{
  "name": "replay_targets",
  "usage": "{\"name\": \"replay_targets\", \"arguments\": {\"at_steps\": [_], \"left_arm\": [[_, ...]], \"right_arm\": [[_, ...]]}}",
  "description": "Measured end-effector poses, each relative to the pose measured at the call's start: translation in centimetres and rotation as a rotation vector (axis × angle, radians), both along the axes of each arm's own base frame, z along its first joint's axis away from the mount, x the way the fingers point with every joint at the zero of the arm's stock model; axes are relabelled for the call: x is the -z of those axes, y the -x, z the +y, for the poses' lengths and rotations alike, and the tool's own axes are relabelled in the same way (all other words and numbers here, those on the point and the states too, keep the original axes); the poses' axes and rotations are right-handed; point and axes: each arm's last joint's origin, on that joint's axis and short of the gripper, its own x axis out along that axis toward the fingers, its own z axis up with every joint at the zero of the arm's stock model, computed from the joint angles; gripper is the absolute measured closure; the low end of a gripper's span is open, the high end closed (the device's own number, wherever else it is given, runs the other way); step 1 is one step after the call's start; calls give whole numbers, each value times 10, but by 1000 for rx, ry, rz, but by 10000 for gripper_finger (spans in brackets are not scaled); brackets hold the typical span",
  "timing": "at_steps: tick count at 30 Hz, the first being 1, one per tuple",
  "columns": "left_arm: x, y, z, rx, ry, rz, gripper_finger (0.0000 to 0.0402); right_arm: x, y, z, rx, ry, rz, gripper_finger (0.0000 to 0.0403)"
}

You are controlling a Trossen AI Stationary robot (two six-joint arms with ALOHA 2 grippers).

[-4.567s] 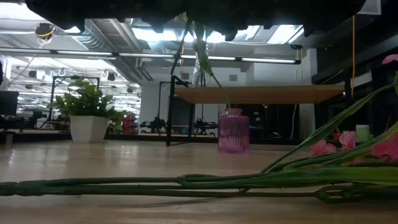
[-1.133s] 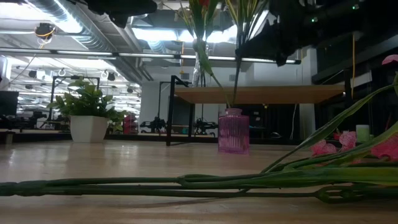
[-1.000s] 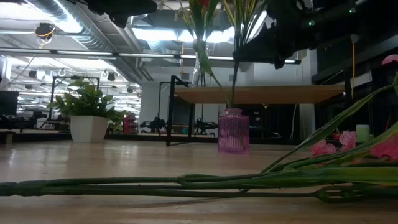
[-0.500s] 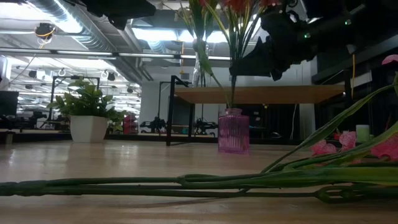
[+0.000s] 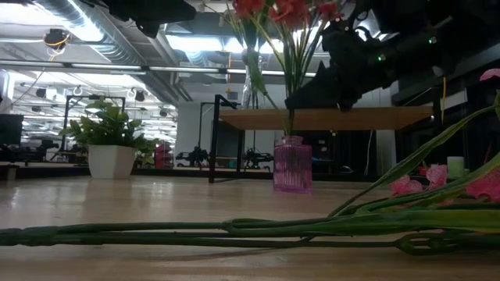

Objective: Pick and place flowers into a vace then onto a shelf
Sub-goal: Put the orange flowers into the purple vase

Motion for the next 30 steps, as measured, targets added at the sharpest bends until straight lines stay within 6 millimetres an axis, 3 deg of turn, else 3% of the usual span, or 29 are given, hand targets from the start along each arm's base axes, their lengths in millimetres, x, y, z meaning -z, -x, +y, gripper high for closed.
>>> {"name": "replay_targets", "arguments": {"at_steps": [8, 24, 30], "left_arm": [[0, 0, 0, 0, 0, 0, 400], [0, 0, 0, -7, 29, -3, 400], [0, 0, 0, -7, 29, -3, 394]], "right_arm": [[3, 1, 0, 0, 5, 33, 343], [12, 5, 0, -36, -22, 136, 337], [7, 6, 0, -57, 29, 138, 336]]}}
